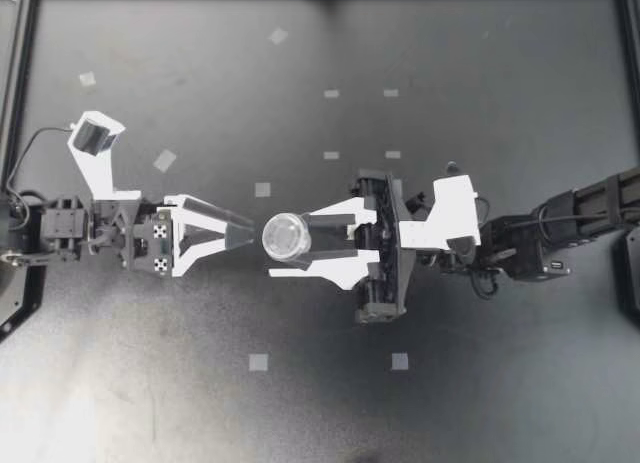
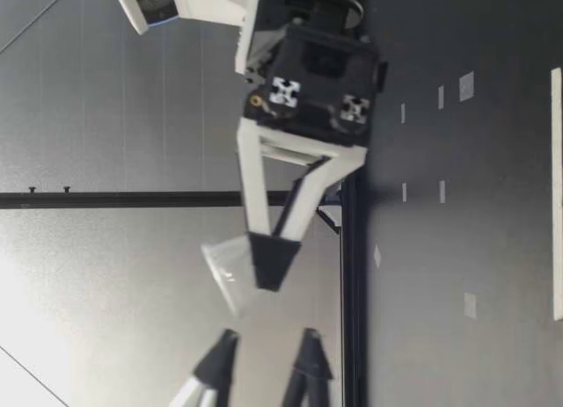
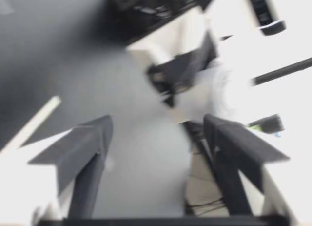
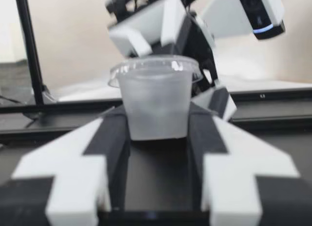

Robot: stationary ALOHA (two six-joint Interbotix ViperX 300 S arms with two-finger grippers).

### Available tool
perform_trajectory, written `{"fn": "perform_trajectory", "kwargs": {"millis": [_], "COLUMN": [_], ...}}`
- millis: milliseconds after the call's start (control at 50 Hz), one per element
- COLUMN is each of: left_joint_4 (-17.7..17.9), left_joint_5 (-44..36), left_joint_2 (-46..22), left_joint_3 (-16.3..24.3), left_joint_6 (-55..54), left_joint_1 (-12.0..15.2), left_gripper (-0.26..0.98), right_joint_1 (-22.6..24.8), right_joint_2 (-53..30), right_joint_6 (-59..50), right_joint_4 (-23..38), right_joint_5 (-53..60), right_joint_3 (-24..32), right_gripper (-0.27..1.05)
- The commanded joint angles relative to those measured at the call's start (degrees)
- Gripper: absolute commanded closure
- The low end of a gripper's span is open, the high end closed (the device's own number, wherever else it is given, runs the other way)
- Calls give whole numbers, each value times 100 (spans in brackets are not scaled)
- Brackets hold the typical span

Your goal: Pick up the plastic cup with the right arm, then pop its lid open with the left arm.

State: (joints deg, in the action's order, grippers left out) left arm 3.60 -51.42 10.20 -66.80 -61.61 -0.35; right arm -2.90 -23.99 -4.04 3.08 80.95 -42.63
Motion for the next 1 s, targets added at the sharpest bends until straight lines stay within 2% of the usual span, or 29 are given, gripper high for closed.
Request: {"fn": "perform_trajectory", "kwargs": {"millis": [0,360,560,980], "left_joint_4": [-26,-229,-299,-343], "left_joint_5": [-185,-237,-264,-281], "left_joint_2": [167,176,123,360], "left_joint_3": [123,272,413,396], "left_joint_6": [-18,-70,-62,598], "left_joint_1": [0,-35,-79,-79], "left_gripper": [5,5,5,5], "right_joint_1": [-62,-70,-70,-62], "right_joint_2": [70,53,-44,-70], "right_joint_6": [9,229,211,-352], "right_joint_4": [-18,-18,-44,-53], "right_joint_5": [-35,-88,-589,-1345], "right_joint_3": [79,202,352,0], "right_gripper": [43,43,43,43]}}
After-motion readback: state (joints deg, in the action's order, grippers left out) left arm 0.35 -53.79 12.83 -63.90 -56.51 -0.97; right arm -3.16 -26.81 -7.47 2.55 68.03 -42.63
